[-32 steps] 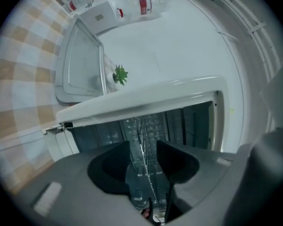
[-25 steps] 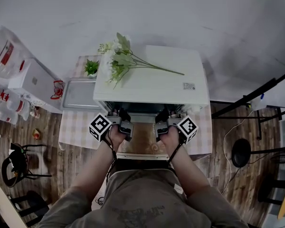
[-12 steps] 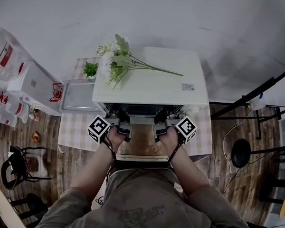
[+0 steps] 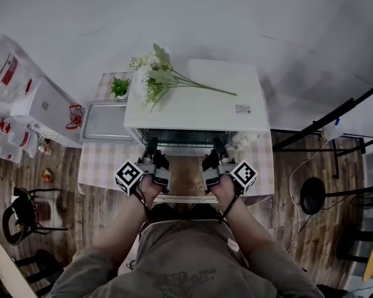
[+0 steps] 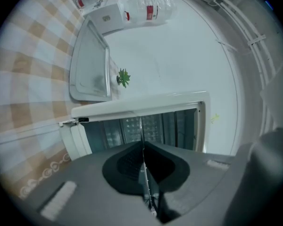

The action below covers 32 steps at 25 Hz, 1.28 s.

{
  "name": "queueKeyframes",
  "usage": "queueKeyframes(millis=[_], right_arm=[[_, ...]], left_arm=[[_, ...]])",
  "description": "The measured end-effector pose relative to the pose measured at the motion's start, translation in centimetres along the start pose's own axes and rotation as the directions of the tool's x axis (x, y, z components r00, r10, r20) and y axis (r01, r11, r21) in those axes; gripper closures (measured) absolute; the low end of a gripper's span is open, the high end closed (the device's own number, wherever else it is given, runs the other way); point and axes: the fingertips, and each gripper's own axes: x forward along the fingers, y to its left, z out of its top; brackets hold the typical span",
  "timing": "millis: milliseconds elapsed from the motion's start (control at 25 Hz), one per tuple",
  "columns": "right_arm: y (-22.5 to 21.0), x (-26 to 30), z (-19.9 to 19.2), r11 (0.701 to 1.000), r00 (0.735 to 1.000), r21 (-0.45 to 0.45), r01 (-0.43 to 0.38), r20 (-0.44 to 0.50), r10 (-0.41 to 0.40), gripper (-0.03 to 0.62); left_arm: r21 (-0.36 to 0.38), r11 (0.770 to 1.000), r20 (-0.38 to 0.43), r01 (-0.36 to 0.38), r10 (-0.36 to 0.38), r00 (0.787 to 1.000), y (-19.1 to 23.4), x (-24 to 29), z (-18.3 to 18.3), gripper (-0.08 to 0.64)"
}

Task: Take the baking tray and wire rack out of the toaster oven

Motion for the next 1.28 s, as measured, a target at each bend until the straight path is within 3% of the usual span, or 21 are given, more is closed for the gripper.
queueKeyframes(millis=[600, 840, 1000, 1120, 1280], right_arm=[[1.0, -8.2, -3.2, 0.998, 0.996, 0.003, 0.055, -0.069, -0.055, 0.565], [1.8, -11.2, -4.5, 0.996, 0.992, 0.006, 0.085, -0.096, -0.084, 0.566], [2.3, -12.8, -5.3, 0.995, 0.989, 0.002, 0.098, -0.114, -0.097, 0.566], [2.1, -14.0, -5.7, 0.995, 0.987, 0.001, 0.099, -0.127, -0.098, 0.568], [2.5, -15.0, -6.1, 0.995, 0.987, 0.011, 0.095, -0.129, -0.093, 0.568]], left_arm=[[-0.03, 0.999, -0.045, -0.03, 0.029, 0.999, -1.0, -8.4, -2.8, 0.558], [-0.079, 0.997, -0.068, 0.002, -0.008, 0.998, -3.3, -11.1, -3.8, 0.557], [-0.065, 0.998, -0.086, -0.023, 0.017, 0.996, -2.9, -13.0, -4.2, 0.557], [-0.066, 0.997, -0.1, 0.03, -0.036, 0.994, -5.0, -13.9, -4.8, 0.557], [-0.074, 0.996, -0.113, 0.046, -0.054, 0.992, -5.4, -14.9, -5.3, 0.557]])
